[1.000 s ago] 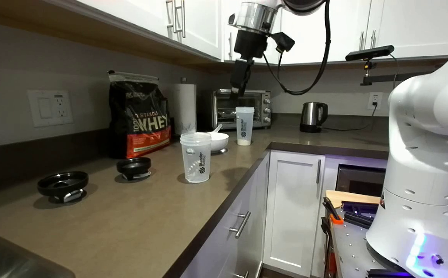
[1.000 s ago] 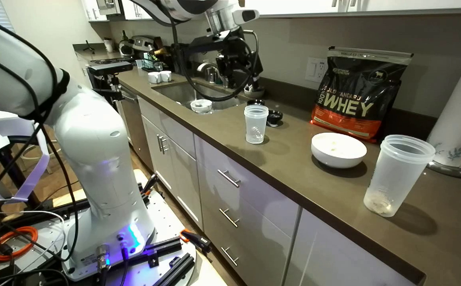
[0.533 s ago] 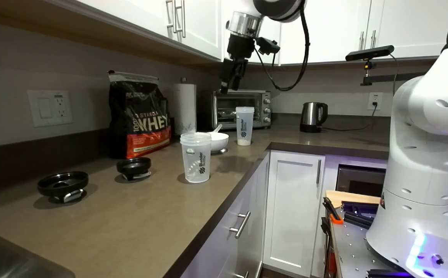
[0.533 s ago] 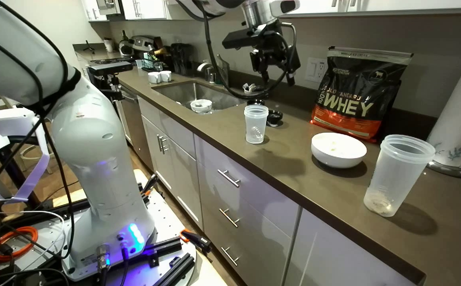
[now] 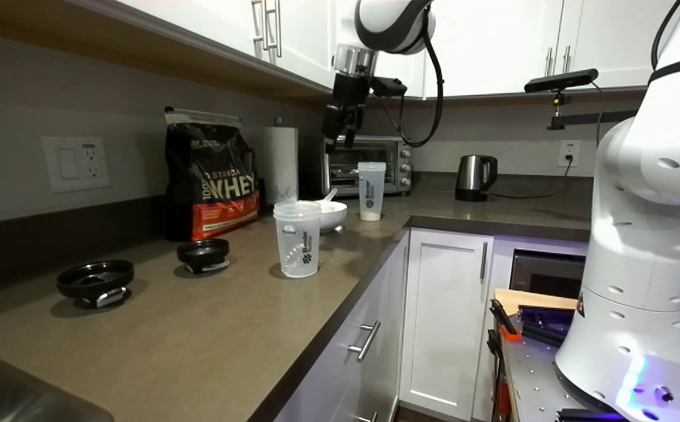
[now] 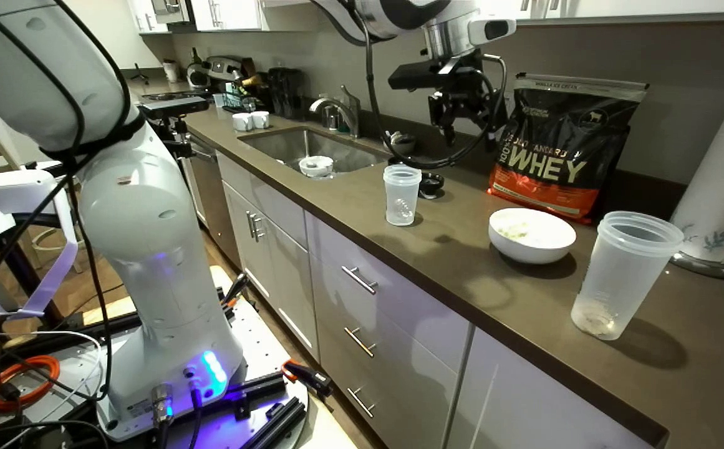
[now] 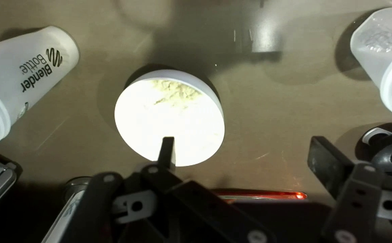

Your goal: Transfer one spoon of contents to the left cup

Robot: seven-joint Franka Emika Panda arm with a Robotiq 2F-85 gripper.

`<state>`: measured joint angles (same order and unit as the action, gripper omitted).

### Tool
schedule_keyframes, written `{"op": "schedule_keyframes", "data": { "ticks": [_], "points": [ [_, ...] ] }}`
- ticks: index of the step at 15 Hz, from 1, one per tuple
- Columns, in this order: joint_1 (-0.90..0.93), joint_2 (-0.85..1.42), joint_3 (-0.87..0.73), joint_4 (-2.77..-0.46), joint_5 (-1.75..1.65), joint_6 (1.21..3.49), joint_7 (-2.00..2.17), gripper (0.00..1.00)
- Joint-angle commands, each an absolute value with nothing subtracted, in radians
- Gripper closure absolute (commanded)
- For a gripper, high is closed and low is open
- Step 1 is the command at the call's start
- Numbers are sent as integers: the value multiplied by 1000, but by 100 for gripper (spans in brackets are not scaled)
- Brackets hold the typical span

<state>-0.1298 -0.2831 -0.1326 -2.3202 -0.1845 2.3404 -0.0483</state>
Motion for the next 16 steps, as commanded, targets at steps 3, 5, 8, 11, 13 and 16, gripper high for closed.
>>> {"op": "schedule_keyframes", "data": {
  "ticks": [3,5,8,11,13,16],
  "points": [
    [-141,-160,-183,-2231,-138,2373,-111,0],
    [-142,-191,-173,-2258,-161,2354,-74,0],
    [-143,-179,-175,-2253,-161,2355,-74,0],
    [-127,-160,-188,-2255,-98,2361,-152,0],
    [-125,-138,-193,-2250,-63,2366,-191,0],
    [-129,-98,-202,-2235,-14,2376,-258,0]
  ]
}}
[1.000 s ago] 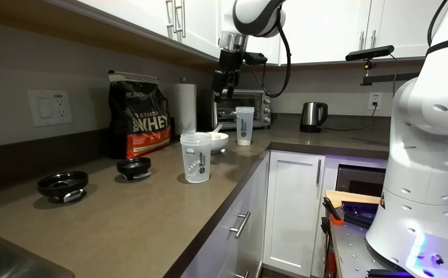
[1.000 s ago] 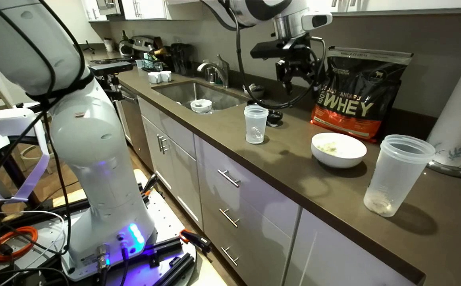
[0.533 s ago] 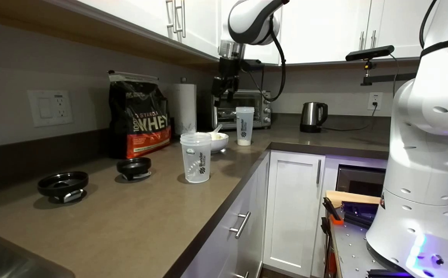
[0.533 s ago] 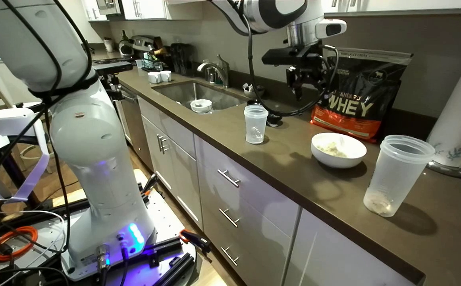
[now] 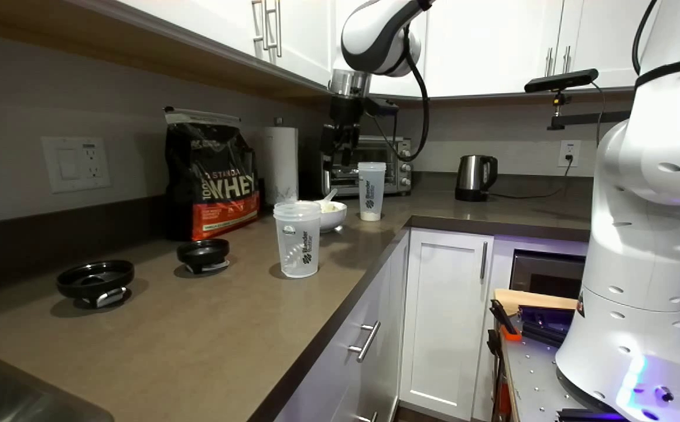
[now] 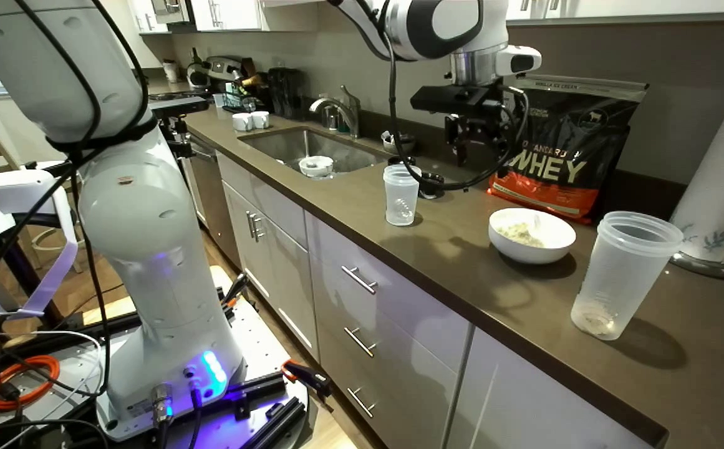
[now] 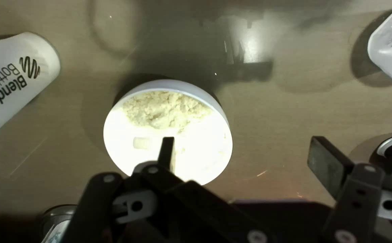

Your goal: Transfer one spoon of contents to the left cup

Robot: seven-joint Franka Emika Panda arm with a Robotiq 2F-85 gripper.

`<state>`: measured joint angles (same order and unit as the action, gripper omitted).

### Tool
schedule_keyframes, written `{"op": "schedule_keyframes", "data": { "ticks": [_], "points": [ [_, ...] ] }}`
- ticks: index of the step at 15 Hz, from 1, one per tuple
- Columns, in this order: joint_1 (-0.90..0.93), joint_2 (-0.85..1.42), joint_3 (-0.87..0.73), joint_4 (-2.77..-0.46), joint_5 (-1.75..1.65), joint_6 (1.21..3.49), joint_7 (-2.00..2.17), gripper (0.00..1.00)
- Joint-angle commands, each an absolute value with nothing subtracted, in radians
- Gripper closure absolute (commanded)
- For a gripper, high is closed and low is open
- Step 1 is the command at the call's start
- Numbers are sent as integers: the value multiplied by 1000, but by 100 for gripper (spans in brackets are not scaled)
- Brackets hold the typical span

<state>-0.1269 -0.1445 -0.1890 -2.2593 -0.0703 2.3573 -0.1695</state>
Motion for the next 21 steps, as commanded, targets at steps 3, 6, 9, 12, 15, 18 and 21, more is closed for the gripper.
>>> {"op": "schedule_keyframes", "data": {
  "ticks": [3,6,9,12,15,18,21],
  "points": [
    [-141,-59,-212,-2215,4,2381,-307,0],
    [-156,-26,-221,-2195,-17,2406,-295,0],
    [-168,11,-229,-2172,-5,2430,-302,0],
    [-185,59,-234,-2128,52,2420,-330,2],
    [-207,109,-230,-2073,112,2407,-353,19],
    [-230,165,-222,-2010,150,2395,-359,3],
    [-250,206,-214,-1966,170,2392,-355,24]
  ]
}}
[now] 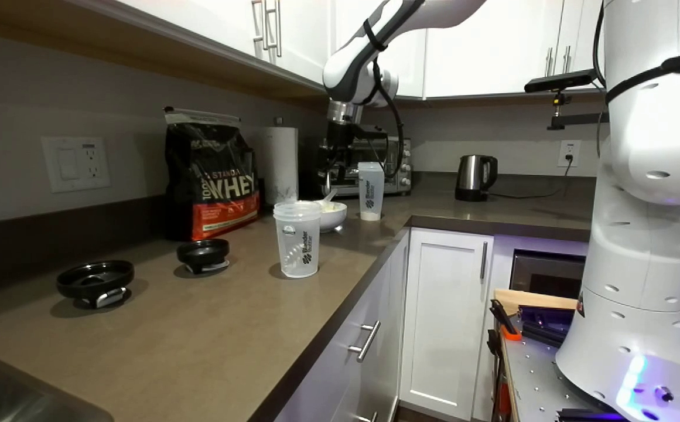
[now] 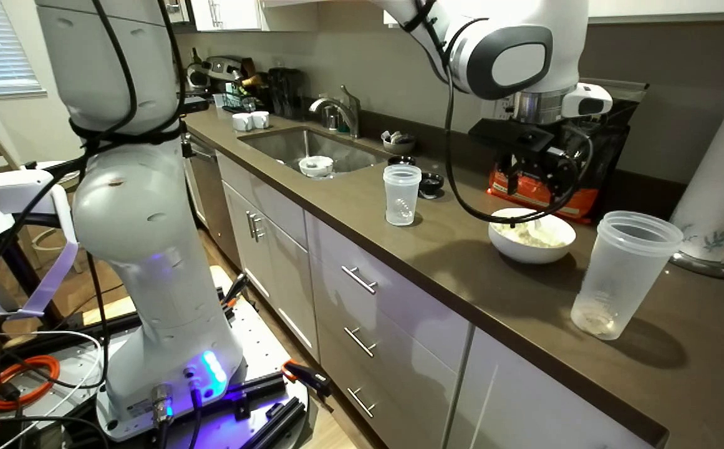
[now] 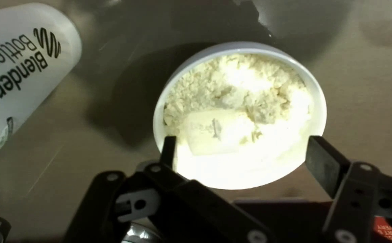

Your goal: Transfer one spoon of contents to the left cup

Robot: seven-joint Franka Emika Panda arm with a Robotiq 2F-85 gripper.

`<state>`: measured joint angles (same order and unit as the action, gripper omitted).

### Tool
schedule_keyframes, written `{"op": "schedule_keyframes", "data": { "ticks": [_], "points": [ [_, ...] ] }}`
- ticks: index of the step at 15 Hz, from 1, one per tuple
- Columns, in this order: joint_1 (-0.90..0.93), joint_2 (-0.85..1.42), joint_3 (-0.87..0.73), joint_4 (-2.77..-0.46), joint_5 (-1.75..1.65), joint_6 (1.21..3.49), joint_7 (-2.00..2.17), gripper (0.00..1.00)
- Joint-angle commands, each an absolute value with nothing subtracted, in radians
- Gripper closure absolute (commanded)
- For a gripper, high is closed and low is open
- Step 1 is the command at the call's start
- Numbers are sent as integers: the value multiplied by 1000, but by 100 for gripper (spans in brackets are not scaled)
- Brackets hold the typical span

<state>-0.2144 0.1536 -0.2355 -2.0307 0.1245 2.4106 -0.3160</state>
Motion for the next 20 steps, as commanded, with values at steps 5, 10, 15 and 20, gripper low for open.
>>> {"op": "schedule_keyframes", "data": {
  "ticks": [5,10,15,20],
  "points": [
    [-269,244,-207,-1917,143,2324,-325,26],
    [-270,261,-211,-1878,120,2262,-297,63],
    [-272,265,-211,-1863,121,2233,-296,61],
    [-272,272,-211,-1865,117,2228,-292,53]
  ]
}}
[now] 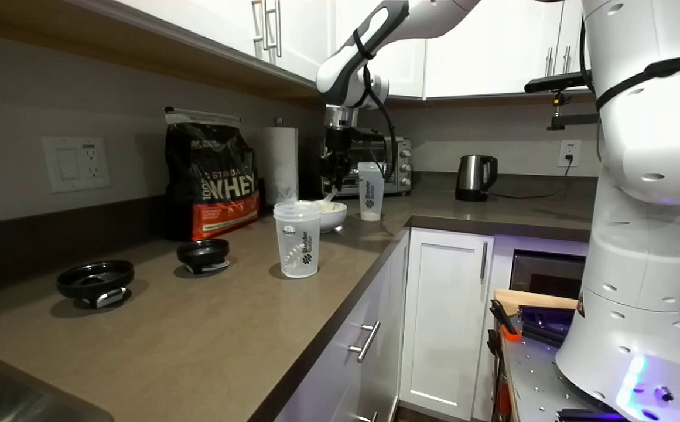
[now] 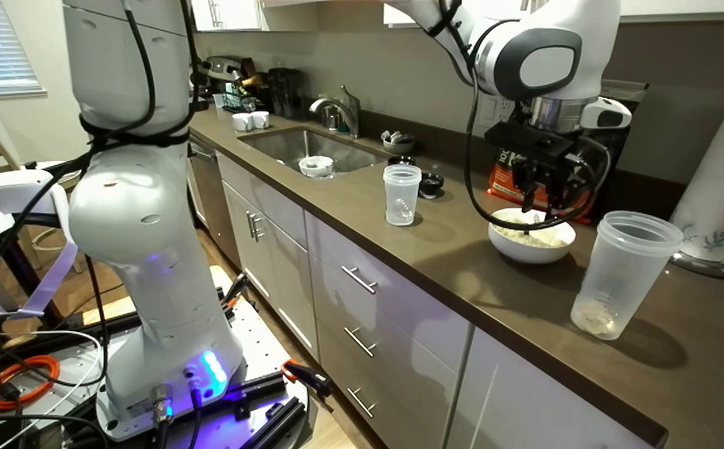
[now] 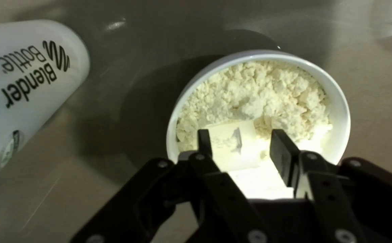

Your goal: Transfer one spoon of contents to the left cup

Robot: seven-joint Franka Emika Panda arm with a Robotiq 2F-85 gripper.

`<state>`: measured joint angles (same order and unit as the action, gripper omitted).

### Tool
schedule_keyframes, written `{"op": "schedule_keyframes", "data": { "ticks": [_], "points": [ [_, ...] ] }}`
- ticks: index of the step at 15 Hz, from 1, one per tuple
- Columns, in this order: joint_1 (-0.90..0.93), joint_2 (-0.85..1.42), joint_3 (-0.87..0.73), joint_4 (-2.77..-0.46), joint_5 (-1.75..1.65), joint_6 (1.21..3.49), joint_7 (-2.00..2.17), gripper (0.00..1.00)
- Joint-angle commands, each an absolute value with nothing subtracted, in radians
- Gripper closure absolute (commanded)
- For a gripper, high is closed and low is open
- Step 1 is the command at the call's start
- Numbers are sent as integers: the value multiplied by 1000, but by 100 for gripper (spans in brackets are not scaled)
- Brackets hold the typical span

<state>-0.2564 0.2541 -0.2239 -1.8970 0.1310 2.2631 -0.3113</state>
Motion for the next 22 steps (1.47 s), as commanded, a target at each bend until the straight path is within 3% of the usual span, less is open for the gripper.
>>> {"op": "schedule_keyframes", "data": {
  "ticks": [1,2,4,5,6,8,11,14,16,17,19,22],
  "points": [
    [-272,273,-211,-1864,117,2226,-292,53],
    [-273,275,-211,-1862,117,2223,-292,72],
    [-272,276,-211,-1860,114,2217,-291,73],
    [-272,276,-211,-1859,114,2214,-290,81],
    [-272,276,-211,-1857,114,2210,-289,75],
    [-272,277,-212,-1852,113,2203,-289,75],
    [-272,277,-211,-1849,114,2198,-289,87],
    [-273,277,-211,-1848,116,2194,-290,93],
    [-273,278,-211,-1848,116,2192,-291,88],
    [-274,278,-211,-1847,117,2191,-291,79],
    [-273,278,-210,-1851,118,2192,-292,95],
    [-274,276,-209,-1856,121,2193,-295,100]
  ]
}}
